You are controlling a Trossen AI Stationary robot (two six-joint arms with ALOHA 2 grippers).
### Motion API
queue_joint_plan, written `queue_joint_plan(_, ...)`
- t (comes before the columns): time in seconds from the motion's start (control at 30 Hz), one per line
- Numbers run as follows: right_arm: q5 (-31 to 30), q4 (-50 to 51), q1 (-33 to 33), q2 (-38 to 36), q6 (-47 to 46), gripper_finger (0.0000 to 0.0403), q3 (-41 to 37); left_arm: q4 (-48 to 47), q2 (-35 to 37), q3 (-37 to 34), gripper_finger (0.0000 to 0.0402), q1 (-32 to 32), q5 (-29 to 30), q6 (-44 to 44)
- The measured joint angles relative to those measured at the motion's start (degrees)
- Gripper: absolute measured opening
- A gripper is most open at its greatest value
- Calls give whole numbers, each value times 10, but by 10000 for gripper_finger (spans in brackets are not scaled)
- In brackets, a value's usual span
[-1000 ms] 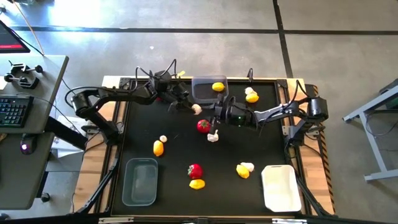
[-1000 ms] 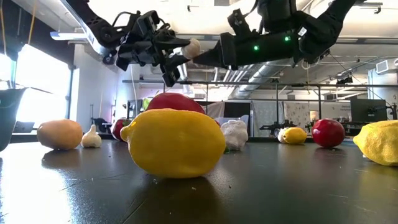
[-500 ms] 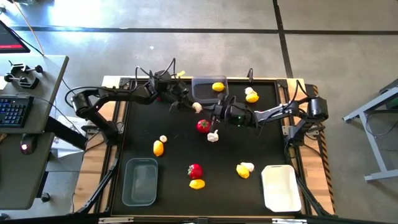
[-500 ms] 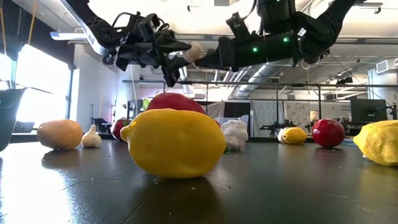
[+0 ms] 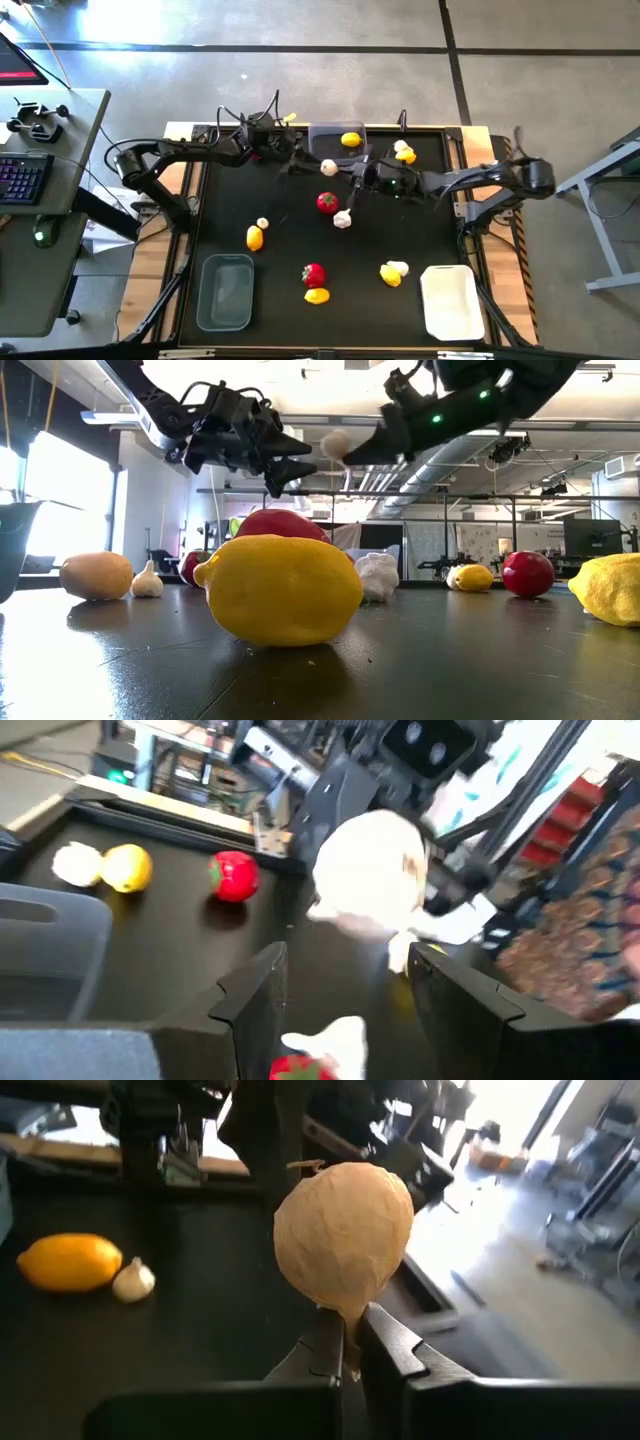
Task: Sort produce into baskets
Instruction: Put the top left garlic into the white bin
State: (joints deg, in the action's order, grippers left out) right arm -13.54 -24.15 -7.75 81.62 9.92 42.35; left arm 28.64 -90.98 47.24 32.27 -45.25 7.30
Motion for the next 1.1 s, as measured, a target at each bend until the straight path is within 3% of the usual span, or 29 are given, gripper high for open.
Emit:
queue_joint_plan(0.13, 31, 150, 0, -68, -74, 1, 0, -13, 0, 0, 197, 0, 12, -35)
queue_joint_plan(0.4, 185, 407, 37, -184, -312, 1, 0, -19, 0, 0, 197, 0, 12, -50)
queue_joint_plan(0.67, 391, 486, 119, -249, -650, 1, 0, -21, 0, 0, 197, 0, 11, -56)
queue_joint_plan(0.9, 443, 643, 213, -283, -924, 1, 0, -44, 0, 0, 197, 0, 10, -86)
queue_joint_plan(1.1, 547, 760, 291, -286, -1101, 1, 0, -49, 0, 0, 197, 0, 11, -91)
